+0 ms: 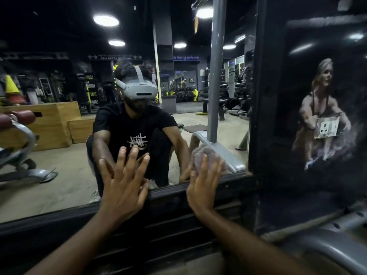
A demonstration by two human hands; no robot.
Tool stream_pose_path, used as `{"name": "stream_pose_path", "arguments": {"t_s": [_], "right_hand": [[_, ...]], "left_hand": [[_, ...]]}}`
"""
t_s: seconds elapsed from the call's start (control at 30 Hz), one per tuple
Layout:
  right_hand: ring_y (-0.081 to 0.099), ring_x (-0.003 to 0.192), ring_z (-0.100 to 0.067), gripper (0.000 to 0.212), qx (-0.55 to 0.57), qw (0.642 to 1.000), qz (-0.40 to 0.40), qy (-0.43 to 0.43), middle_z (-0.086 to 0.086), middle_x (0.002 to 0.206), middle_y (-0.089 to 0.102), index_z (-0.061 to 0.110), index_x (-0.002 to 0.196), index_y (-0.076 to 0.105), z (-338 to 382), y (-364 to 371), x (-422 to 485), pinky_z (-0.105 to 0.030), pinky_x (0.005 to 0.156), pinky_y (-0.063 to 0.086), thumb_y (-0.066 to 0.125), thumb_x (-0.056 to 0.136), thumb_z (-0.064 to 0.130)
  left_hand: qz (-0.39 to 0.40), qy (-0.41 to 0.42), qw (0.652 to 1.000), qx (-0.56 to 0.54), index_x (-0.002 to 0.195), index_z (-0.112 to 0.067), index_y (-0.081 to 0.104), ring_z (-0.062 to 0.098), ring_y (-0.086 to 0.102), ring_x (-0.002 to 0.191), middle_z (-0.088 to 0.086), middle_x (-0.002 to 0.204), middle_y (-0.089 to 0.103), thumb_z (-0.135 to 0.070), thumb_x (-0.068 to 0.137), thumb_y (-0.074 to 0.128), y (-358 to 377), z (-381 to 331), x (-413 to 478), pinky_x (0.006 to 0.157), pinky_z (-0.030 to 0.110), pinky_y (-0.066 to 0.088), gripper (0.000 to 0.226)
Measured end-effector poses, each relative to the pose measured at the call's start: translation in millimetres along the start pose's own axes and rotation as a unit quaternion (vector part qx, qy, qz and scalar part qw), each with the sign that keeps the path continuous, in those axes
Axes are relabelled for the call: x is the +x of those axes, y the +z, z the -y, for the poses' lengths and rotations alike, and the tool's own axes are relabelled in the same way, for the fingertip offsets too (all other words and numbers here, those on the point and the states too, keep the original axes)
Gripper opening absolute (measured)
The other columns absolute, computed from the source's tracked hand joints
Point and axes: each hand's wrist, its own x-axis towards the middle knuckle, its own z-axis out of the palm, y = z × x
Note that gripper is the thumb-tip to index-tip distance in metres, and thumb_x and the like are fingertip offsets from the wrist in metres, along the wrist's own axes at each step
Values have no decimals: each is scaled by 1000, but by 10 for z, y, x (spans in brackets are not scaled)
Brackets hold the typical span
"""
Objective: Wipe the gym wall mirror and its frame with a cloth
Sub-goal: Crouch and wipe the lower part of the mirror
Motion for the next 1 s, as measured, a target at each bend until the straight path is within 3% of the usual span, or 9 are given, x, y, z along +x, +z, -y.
{"name": "stream_pose_path", "arguments": {"t_s": [0.13, 0.23, 0.33, 0.4, 0.5, 0.63, 0.83, 0.93, 1.0], "right_hand": [[-14, 156, -37, 72, -45, 973, 84, -210, -10, 171, -12, 25, 162, 17, 124, -14, -82, -57, 126, -1, 53, 101, 22], [15, 156, -25, 59, 14, 948, 113, -296, -5, 166, 21, 20, 153, 42, 48, -292, 267, -44, 127, 11, 59, 98, 7], [35, 141, -11, 45, 72, 994, 25, -84, -1, 148, 39, 24, 148, 48, 22, -427, 702, -46, 117, 38, 50, 104, 15], [13, 156, -27, 56, 57, 991, -53, 106, -6, 167, 17, 27, 160, 28, 233, -291, 828, -48, 123, 19, 44, 106, 30], [-2, 157, -31, 61, 76, 986, -69, 128, -9, 171, 7, 33, 161, 23, 746, -136, 994, -54, 124, 10, 36, 102, 46], [-7, 157, -30, 60, 40, 990, 18, -133, -7, 172, 4, 34, 162, 21, 876, -134, 928, -60, 124, 9, 41, 105, 35], [3, 158, -36, 86, -81, 880, 141, -446, -10, 171, 7, 29, 161, 27, 82, -300, 578, -53, 127, 0, 70, 89, 9], [6, 157, -27, 84, -11, 975, 100, -199, -8, 171, 4, 40, 162, 12, -138, -397, 366, -59, 118, 33, 62, 99, 14], [-10, 157, -33, 89, -8, 994, 97, -41, -11, 170, -11, 43, 161, -7, 78, -268, 149, -66, 116, 32, 56, 102, 20]], "left_hand": [[5, -6, 1000, 18, 159, -15, 32, 46, 13, 154, 21, 168, 17, -47, 92, 52, -40, 265, -160, 114, 78, 8, 77], [0, -17, 1000, 16, 159, -15, 32, 46, 12, 154, 21, 168, 16, -48, 92, 52, -73, 402, -183, 113, 79, 10, 77], [-11, -35, 999, 21, 160, -19, 30, 46, 13, 154, 19, 169, 14, -50, 95, 48, -153, 533, -56, 113, 78, 9, 75], [-30, -44, 998, 26, 162, -22, 27, 44, 13, 155, 17, 170, 13, -49, 98, 46, -212, 621, 98, 114, 77, 8, 72], [-57, -77, 995, 14, 162, -25, 26, 40, 7, 156, 14, 170, 11, -48, 98, 46, -309, 682, 393, 118, 72, 1, 70], [-44, -89, 995, -8, 162, -23, 25, 39, 3, 157, 14, 171, 5, -48, 96, 47, -325, 632, 482, 121, 67, 1, 73], [-10, -51, 999, -10, 161, -19, 26, 42, 9, 156, 18, 170, 10, -43, 96, 50, -197, 593, -44, 116, 73, 15, 73], [-2, -57, 998, -18, 161, -20, 27, 41, 10, 156, 18, 170, 10, -42, 95, 49, -180, 578, -130, 117, 72, 15, 73], [6, -63, 998, -20, 162, -20, 26, 40, 8, 156, 17, 170, 9, -42, 95, 46, -189, 561, -131, 119, 71, 11, 73]]}}
